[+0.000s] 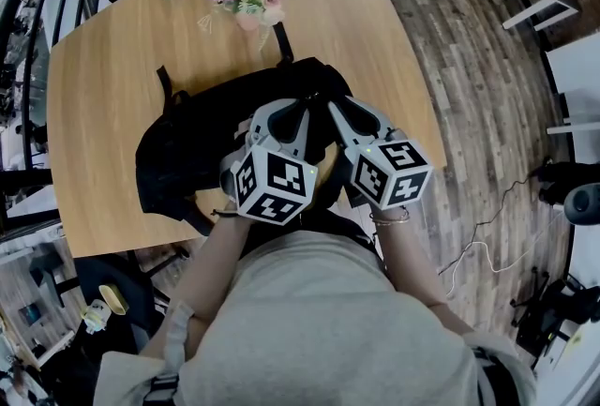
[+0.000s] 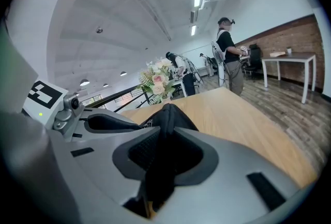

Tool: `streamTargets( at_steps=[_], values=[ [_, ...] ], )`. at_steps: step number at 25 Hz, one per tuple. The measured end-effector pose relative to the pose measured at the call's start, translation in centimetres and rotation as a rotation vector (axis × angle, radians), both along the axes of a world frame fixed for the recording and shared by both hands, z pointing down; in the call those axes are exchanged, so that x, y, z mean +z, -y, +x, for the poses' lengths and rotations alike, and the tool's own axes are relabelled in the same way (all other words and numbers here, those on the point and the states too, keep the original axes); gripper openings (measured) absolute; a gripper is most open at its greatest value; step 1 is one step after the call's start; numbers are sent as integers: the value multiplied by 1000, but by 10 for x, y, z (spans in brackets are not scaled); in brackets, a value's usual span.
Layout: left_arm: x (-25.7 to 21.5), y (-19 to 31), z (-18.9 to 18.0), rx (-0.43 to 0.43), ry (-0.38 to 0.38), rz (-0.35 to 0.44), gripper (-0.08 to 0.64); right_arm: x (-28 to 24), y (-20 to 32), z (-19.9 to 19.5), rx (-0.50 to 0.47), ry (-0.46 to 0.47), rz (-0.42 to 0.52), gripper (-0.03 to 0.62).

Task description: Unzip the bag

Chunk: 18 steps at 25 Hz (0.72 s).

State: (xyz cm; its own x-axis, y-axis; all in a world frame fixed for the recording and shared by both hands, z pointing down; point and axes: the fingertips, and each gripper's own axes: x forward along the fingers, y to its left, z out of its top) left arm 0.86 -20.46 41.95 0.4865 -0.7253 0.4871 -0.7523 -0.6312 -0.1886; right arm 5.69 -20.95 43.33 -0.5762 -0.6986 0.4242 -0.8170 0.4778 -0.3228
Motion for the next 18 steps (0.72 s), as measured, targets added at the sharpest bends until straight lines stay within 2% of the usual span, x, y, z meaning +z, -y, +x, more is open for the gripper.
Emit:
streamTargets(
  at_steps=[9,13,18],
  values=[
    [-7,-8,-6,22,32,13,49,-1,-1,2,-1,5,14,77],
    [-9,-11,-13,-1,42,14,17,-2,-3,4,-2,11,15,75],
    [-9,-16,-19,-26,43,14,17,-1,-4,4,-12,17,17,75]
  ],
)
